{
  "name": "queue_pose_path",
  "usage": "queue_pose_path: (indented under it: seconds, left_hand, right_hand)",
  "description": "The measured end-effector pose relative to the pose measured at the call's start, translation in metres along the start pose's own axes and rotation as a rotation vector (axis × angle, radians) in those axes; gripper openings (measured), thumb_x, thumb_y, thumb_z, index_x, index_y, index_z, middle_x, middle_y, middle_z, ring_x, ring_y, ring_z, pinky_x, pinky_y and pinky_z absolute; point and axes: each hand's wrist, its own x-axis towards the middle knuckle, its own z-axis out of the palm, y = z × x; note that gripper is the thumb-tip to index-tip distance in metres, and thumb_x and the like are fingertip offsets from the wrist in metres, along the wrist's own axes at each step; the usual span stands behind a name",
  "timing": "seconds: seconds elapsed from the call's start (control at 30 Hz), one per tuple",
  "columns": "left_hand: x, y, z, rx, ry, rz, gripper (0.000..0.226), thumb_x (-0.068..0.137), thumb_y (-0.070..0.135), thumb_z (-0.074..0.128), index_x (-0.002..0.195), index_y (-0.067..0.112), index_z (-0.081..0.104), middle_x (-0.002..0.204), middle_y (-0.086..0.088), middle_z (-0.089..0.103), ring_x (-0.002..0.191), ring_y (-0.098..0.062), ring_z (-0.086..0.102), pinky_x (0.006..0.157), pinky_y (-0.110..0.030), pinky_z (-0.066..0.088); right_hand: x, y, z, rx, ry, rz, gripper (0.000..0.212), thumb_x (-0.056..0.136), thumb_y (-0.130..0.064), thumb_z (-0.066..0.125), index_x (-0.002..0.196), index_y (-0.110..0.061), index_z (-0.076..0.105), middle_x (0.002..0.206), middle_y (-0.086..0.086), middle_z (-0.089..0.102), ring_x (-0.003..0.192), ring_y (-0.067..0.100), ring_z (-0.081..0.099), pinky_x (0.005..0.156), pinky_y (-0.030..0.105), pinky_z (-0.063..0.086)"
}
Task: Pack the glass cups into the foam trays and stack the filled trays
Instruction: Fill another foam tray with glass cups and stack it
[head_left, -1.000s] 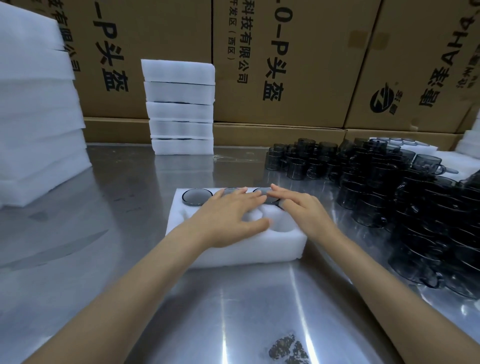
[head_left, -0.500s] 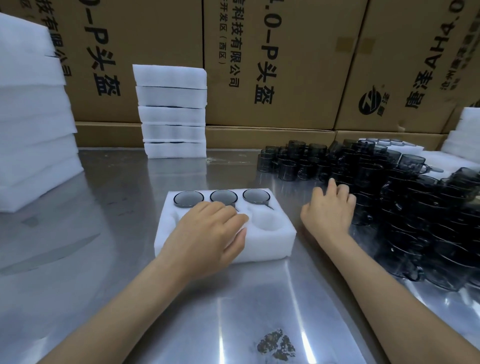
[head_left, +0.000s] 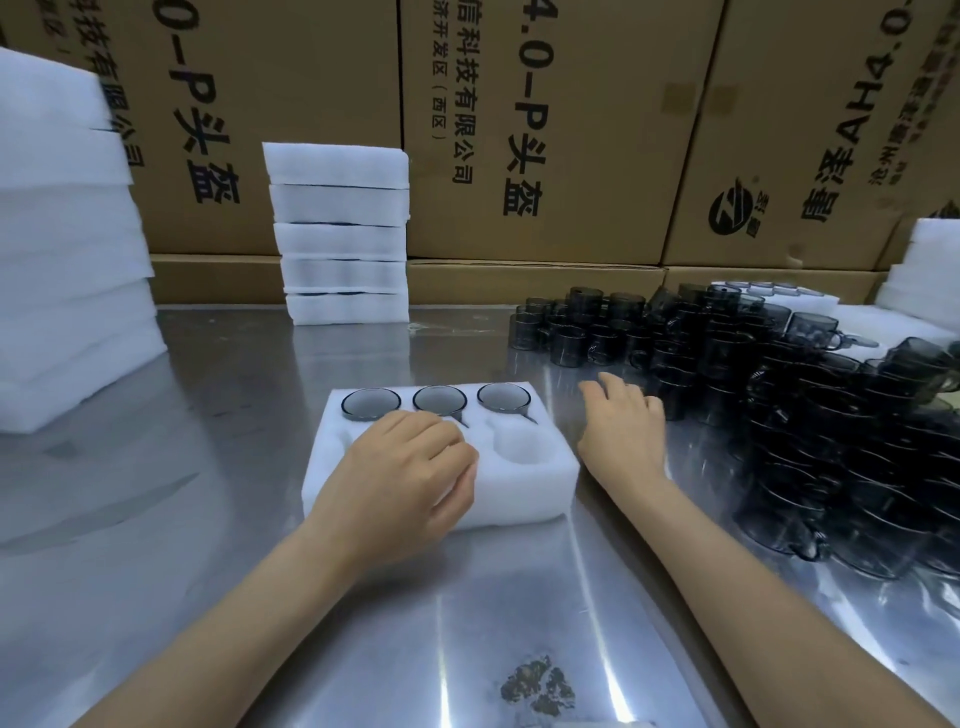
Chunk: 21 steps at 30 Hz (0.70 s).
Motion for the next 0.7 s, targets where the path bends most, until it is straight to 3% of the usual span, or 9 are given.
queue_pose_path:
  seconds: [0.13,0.23,0.3,0.47,0.6,0.7]
  left_hand:
    - [-0.006,-0.004,-0.005,-0.044,0.006,-0.011,0.026,0.088,0.021,0.049,0.078,0.009,0.069,0.074,-0.002,0.063,0.069,-0.027,0.059,0.062,-0.039,0.047]
    - [-0.016,-0.011,-0.012,-0.043,0.019,-0.016,0.029,0.091,0.025,0.046,0.085,0.011,0.071,0.082,-0.001,0.065,0.075,-0.025,0.061,0.069,-0.037,0.046]
    - [-0.024,-0.018,-0.016,-0.046,0.030,-0.034,0.031,0.092,0.026,0.043,0.091,0.011,0.071,0.089,0.000,0.067,0.082,-0.024,0.062,0.074,-0.036,0.047]
    - [-0.046,-0.045,-0.023,-0.144,0.034,-0.203,0.039,0.094,0.027,0.034,0.107,0.011,0.068,0.109,0.000,0.064,0.100,-0.023,0.060,0.083,-0.041,0.045]
    - [-0.054,-0.058,-0.018,-0.325,0.069,-0.425,0.043,0.095,0.036,0.028,0.121,0.019,0.057,0.121,0.007,0.054,0.114,-0.009,0.048,0.095,-0.030,0.037]
    - [-0.051,-0.062,-0.013,-0.515,0.181,-0.611,0.030,0.094,0.038,0.028,0.112,0.038,0.052,0.111,0.023,0.051,0.111,0.009,0.043,0.096,-0.013,0.031]
  right_hand:
    - [0.000,-0.009,0.000,0.147,0.094,-0.058,0.049,0.091,-0.030,0.052,0.137,-0.017,0.042,0.148,0.005,0.035,0.126,0.028,0.036,0.095,0.039,0.033]
    - [-0.001,-0.006,0.007,0.247,-0.051,0.066,0.064,0.089,-0.050,0.050,0.143,-0.021,0.033,0.152,0.006,0.026,0.131,0.030,0.025,0.102,0.043,0.030]
    - [-0.001,-0.003,0.011,0.298,-0.095,0.091,0.065,0.087,-0.052,0.051,0.142,-0.024,0.034,0.147,0.005,0.034,0.128,0.029,0.028,0.099,0.041,0.033]
    - [0.000,-0.005,0.008,0.307,0.036,0.042,0.049,0.084,-0.049,0.057,0.128,-0.030,0.049,0.126,-0.007,0.054,0.102,0.021,0.034,0.082,0.034,0.030]
    - [0.001,-0.012,-0.008,0.549,0.161,0.013,0.047,0.082,-0.033,0.066,0.126,-0.029,0.050,0.125,-0.012,0.053,0.099,0.013,0.027,0.066,0.028,0.033]
    - [0.004,-0.020,-0.031,0.754,0.290,-0.017,0.059,0.082,-0.019,0.068,0.135,-0.025,0.043,0.133,-0.011,0.047,0.113,0.013,0.028,0.086,0.024,0.031]
